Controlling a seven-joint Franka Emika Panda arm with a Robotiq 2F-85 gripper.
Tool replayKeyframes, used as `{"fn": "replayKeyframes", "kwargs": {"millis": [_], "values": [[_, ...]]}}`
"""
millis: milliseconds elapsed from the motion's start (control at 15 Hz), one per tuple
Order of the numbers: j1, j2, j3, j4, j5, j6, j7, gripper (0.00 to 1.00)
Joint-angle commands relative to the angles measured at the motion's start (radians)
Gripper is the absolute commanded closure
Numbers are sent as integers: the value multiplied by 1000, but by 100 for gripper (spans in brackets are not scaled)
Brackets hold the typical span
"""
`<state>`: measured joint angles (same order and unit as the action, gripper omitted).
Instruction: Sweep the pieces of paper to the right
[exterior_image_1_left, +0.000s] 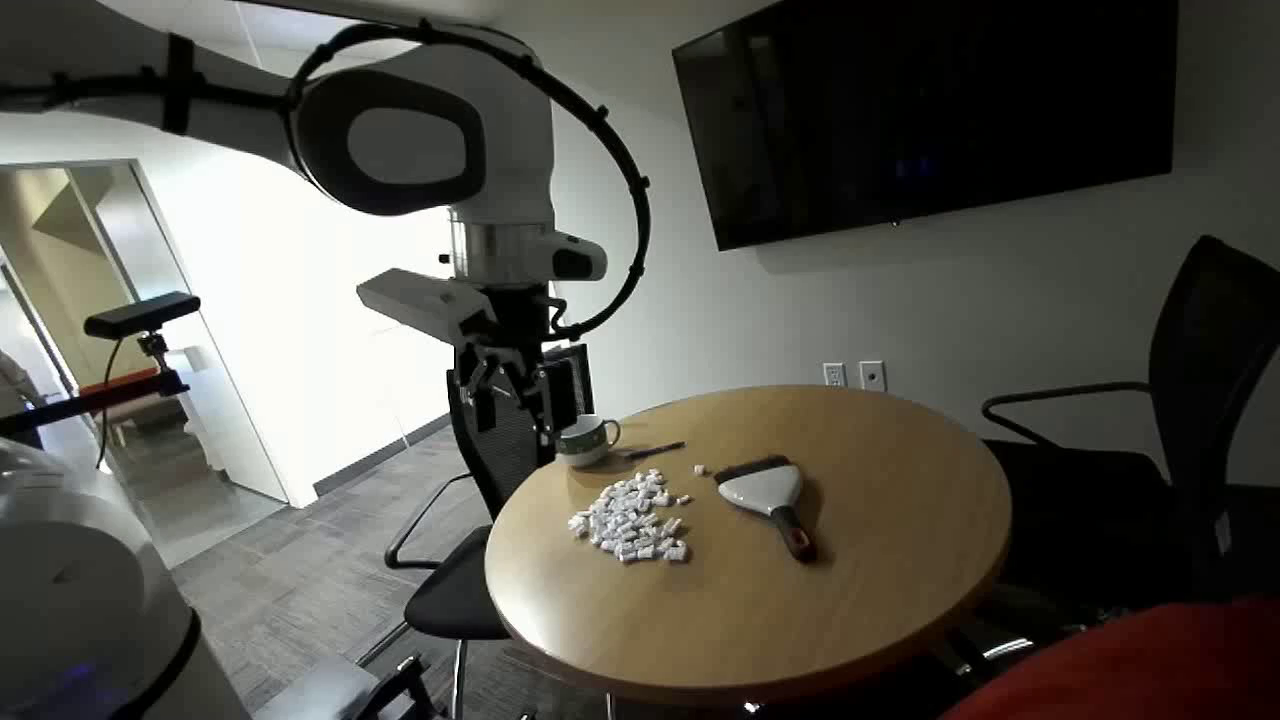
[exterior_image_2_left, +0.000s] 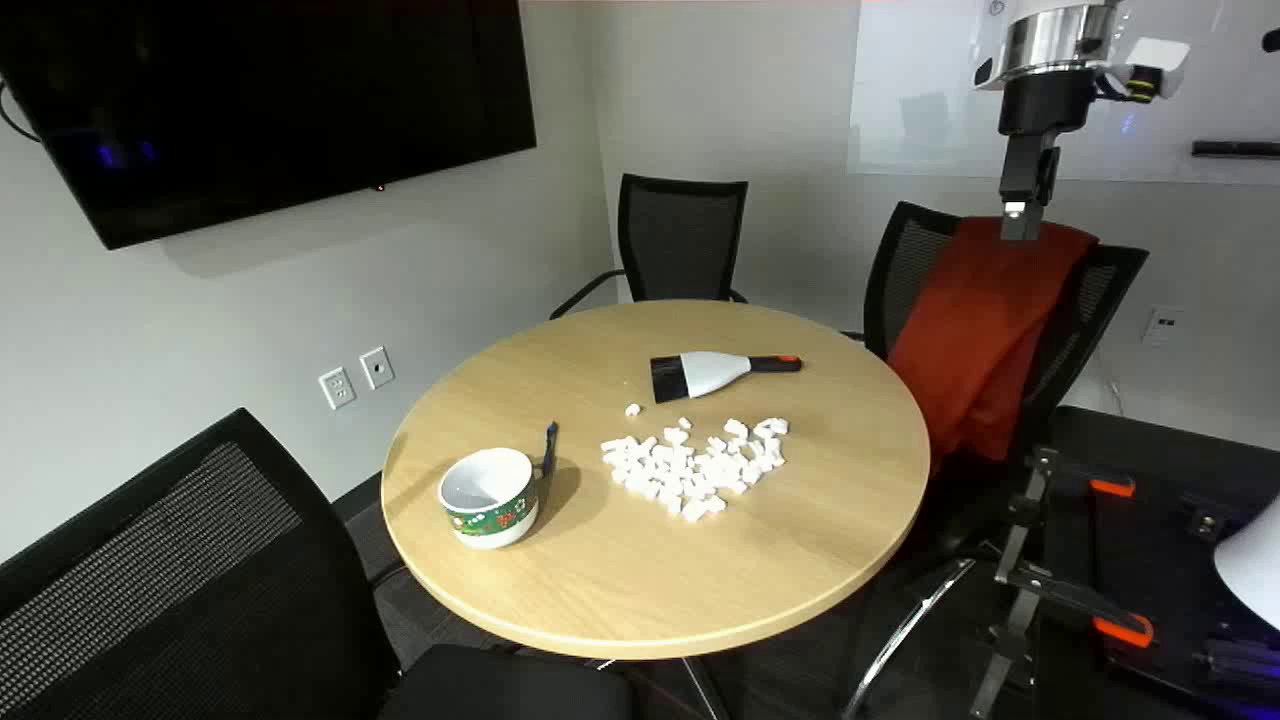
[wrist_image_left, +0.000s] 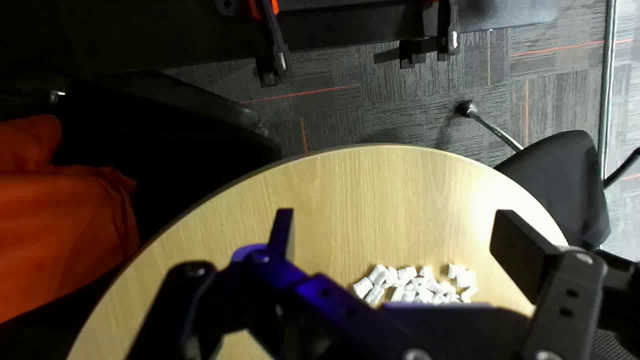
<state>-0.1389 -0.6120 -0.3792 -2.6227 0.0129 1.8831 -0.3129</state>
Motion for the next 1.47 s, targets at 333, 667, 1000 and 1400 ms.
{"fn": "replayKeyframes", "kwargs": {"millis": [333,667,1000,1400], "values": [[-20,5,23,2,-1,11,-40,0],[-8,61,-2,91,-165,94,-255,0],[-28,69,-7,106,-193,225,-261,0],[-38,115,14,107,-272,319,-272,0]]}}
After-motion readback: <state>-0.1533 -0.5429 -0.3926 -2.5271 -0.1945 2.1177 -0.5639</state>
